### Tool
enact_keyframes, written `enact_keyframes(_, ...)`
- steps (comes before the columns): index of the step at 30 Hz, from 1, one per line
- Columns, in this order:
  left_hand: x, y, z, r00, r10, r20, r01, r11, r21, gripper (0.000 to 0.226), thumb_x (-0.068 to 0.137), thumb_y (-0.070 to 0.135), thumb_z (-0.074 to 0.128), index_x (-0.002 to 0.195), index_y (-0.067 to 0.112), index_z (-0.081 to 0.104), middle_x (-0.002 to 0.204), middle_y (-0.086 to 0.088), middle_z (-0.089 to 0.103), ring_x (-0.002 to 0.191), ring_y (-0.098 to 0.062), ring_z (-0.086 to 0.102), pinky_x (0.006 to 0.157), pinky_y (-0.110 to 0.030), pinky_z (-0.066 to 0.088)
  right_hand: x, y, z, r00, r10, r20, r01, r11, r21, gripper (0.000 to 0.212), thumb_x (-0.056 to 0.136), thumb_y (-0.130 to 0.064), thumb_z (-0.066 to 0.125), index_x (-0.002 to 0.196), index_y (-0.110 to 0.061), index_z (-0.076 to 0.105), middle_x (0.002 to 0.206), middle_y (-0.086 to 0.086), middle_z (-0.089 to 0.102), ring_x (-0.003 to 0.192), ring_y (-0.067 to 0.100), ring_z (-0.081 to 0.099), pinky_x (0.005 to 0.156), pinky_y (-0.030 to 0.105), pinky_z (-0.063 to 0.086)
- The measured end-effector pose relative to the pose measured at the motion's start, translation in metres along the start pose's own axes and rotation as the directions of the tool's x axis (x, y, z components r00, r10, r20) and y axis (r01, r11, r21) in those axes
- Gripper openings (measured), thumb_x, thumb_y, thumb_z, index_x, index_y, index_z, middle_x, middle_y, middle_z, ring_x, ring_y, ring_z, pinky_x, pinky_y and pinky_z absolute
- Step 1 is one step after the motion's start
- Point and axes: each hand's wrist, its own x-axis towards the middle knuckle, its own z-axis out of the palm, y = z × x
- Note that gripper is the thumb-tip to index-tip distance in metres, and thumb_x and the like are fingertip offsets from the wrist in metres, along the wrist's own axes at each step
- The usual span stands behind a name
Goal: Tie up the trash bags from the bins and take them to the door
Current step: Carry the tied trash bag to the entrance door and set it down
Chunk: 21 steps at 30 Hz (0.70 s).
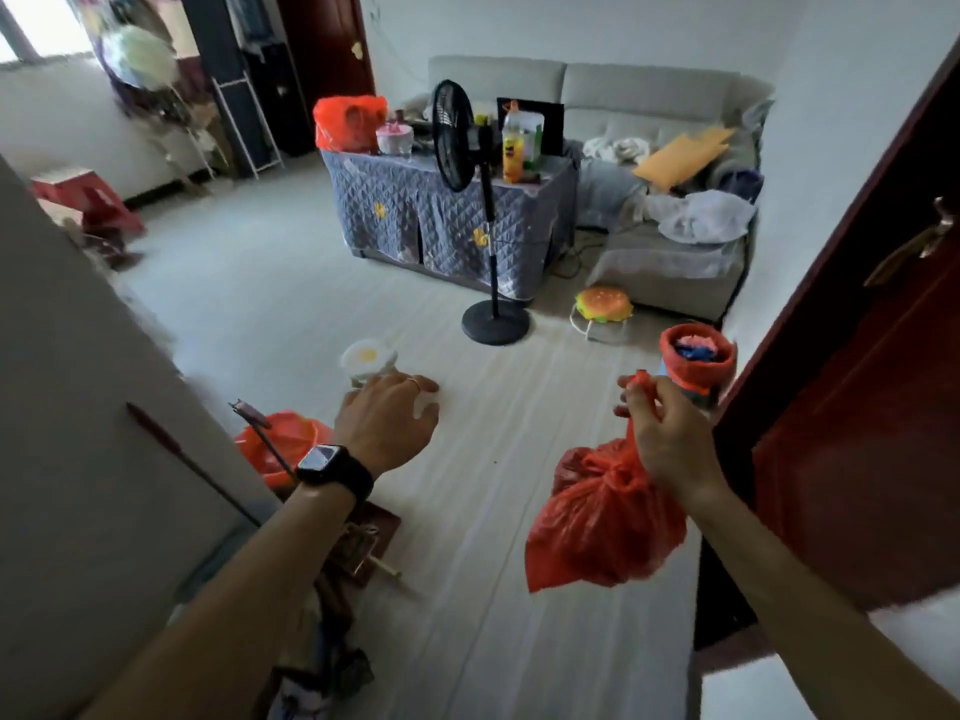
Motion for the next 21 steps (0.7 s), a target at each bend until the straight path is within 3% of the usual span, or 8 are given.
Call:
enact_keyframes(7,0.143,-0.053,0.002,0.987,-0.158,-0.036,0.159,0.987,0.022,0.033,0.094,0.045,0.048,0.125,0.04,0.059,0.136,0.006,0.056,0.127,-0.023,0.049,0.104,-0.042,0.036,0.174,-0.025,0.064,0.993,-0.033,0.116,0.025,0.998,0.064,0.023,0.102,-0.039,0.048,0.098,-0.025,0.067,0.092,-0.015,0.071,0.083,0.007,0.073,0.087,0.044,0.057)
enact_keyframes(14,0.32,-0.136,0.013,0.965,-0.262,-0.035,0.261,0.965,-0.029,0.037,0.094,0.045,0.047,0.129,0.04,0.055,0.14,0.008,0.052,0.13,-0.02,0.046,0.106,-0.039,0.034,0.356,-0.049,0.168,0.969,-0.036,0.242,0.006,0.992,0.124,0.019,0.101,-0.029,0.054,0.092,-0.02,0.068,0.094,-0.005,0.074,0.083,0.013,0.075,0.089,0.053,0.057)
enact_keyframes(21,0.477,-0.231,0.004,0.932,-0.359,-0.05,0.36,0.932,0.034,0.039,0.094,0.047,0.047,0.132,0.04,0.054,0.139,0.008,0.054,0.128,-0.02,0.048,0.103,-0.039,0.037,0.525,-0.089,0.279,0.929,-0.011,0.37,-0.064,0.98,0.19,0.023,0.102,-0.026,0.052,0.102,-0.01,0.069,0.096,0.003,0.074,0.08,0.01,0.074,0.087,0.046,0.059)
